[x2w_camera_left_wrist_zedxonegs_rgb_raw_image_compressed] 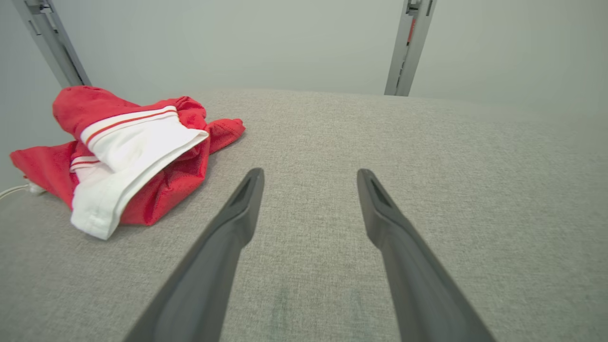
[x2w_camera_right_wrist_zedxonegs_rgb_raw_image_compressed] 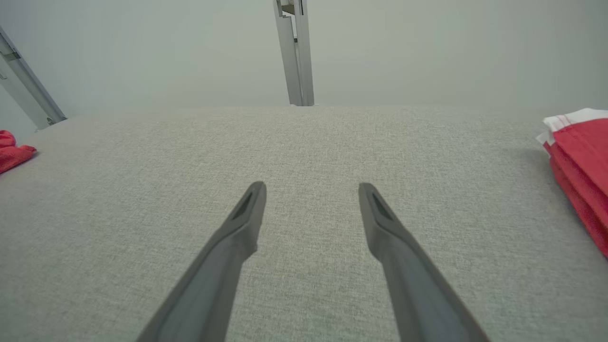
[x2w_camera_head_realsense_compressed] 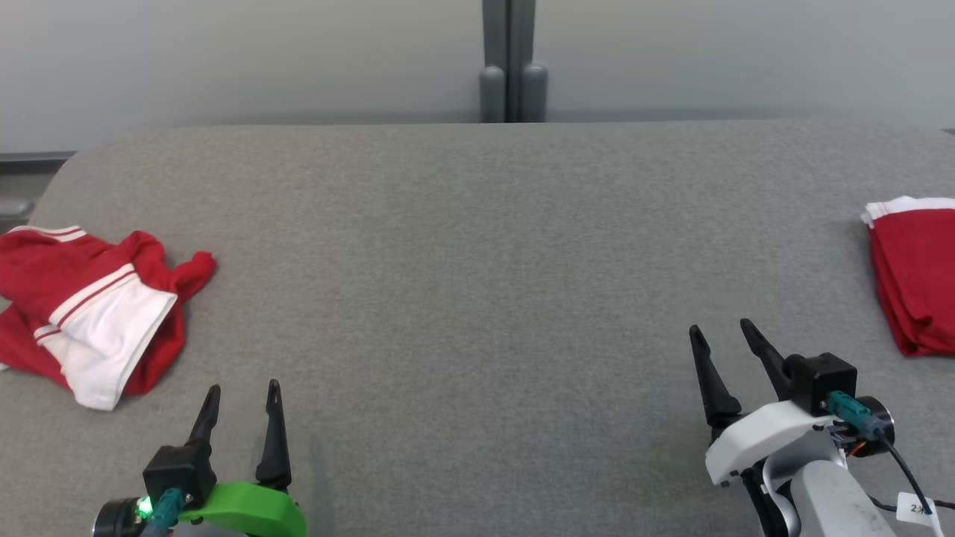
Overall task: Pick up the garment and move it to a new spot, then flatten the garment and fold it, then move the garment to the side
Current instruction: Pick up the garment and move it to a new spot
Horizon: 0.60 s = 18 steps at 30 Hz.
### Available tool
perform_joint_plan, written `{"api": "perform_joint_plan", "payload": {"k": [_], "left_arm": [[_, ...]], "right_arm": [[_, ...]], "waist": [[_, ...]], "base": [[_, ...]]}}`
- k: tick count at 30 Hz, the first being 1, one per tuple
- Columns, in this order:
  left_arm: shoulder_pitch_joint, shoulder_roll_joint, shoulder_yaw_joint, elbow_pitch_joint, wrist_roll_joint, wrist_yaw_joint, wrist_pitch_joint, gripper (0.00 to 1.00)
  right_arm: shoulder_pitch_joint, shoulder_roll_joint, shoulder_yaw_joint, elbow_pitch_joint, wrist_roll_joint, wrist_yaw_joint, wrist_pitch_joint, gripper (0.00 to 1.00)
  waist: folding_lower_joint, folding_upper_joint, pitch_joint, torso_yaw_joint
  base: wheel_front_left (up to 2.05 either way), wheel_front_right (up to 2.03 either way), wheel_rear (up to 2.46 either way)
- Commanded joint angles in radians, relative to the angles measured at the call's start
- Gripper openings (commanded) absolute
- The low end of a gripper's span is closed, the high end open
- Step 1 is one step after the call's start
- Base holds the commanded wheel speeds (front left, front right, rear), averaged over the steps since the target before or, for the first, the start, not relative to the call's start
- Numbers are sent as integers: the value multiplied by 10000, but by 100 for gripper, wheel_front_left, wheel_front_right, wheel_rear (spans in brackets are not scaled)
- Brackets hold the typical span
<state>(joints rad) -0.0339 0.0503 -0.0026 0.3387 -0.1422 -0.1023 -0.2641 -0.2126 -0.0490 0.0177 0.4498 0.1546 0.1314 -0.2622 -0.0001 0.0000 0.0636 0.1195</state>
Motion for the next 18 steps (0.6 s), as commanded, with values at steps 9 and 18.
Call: {"api": "perform_joint_plan", "payload": {"k": [9,18], "left_arm": [[-31,21,342,600,-346,97,-2,100],[48,19,793,938,-696,107,-2,100]], "right_arm": [[-133,-40,519,206,280,-16,-36,100],[-377,-43,899,437,386,-16,-36,100]], "waist": [[1,0,191,2346],[1,0,385,3763]], "base": [[0,0,0],[0,0,0]]}}
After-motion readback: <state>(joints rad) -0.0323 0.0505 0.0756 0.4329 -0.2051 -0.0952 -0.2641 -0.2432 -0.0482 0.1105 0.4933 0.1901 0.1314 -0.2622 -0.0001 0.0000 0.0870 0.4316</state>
